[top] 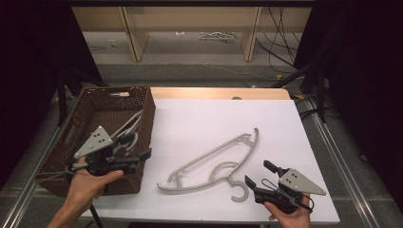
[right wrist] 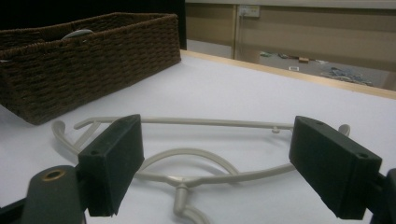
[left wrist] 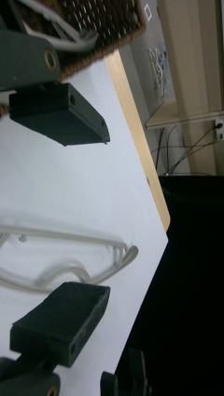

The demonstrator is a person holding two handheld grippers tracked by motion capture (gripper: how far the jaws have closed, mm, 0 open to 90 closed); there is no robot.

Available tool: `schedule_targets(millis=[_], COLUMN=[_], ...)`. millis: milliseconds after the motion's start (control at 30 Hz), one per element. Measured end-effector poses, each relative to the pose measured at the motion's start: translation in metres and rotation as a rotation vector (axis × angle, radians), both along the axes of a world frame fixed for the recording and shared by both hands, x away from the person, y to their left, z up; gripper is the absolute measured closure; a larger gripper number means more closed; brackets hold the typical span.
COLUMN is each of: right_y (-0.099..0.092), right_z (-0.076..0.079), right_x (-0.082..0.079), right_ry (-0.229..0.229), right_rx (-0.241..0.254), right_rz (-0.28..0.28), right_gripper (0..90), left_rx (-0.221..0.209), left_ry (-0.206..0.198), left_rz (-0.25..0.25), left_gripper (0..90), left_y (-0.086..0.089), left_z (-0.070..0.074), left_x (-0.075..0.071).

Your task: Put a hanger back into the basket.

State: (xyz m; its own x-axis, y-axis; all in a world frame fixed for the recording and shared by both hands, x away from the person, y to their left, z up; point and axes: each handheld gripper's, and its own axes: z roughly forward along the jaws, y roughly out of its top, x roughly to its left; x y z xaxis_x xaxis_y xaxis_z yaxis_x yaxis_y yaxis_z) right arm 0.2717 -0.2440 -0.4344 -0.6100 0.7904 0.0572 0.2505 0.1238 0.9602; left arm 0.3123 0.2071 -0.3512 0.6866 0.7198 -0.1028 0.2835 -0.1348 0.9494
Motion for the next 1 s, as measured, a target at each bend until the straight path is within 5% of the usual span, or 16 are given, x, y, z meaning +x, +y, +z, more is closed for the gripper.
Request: schedule_targets(millis=[267,367,567,833,1000], right_y=[0.000,0.000,-0.003,-0.003,-0.001], right_z=[0.000,0.000,0.001,0.002,0.002], right_x=[0.000,0.000,0.001,-0.001,-0.001], right_ry=[-0.001,0.002,-0.048,0.000,-0.006], right_rx=[0.000,0.004,-0.002,-0.003,0.010], right_rz=[0.000,0.000,-0.005,-0.007,-0.001], right_gripper=[18.7,18.6,18.6,18.6,18.6], left_rx=[-0.018,-0.003,-0.007,0.016,0.031], left_ry=[-0.025,-0.040,-0.015,-0.032,-0.007], left_rz=[-0.035,-0.012,-0.023,-0.032,-0.036], left_gripper=[16.8,16.8,17.0,16.9,16.9], left_y=[-0.033,-0.042,-0.057,-0.068,-0.071], left_z=[-0.019,-0.029,-0.047,-0.061,-0.071], left_x=[-0.004,-0.005,-0.009,-0.013,-0.013])
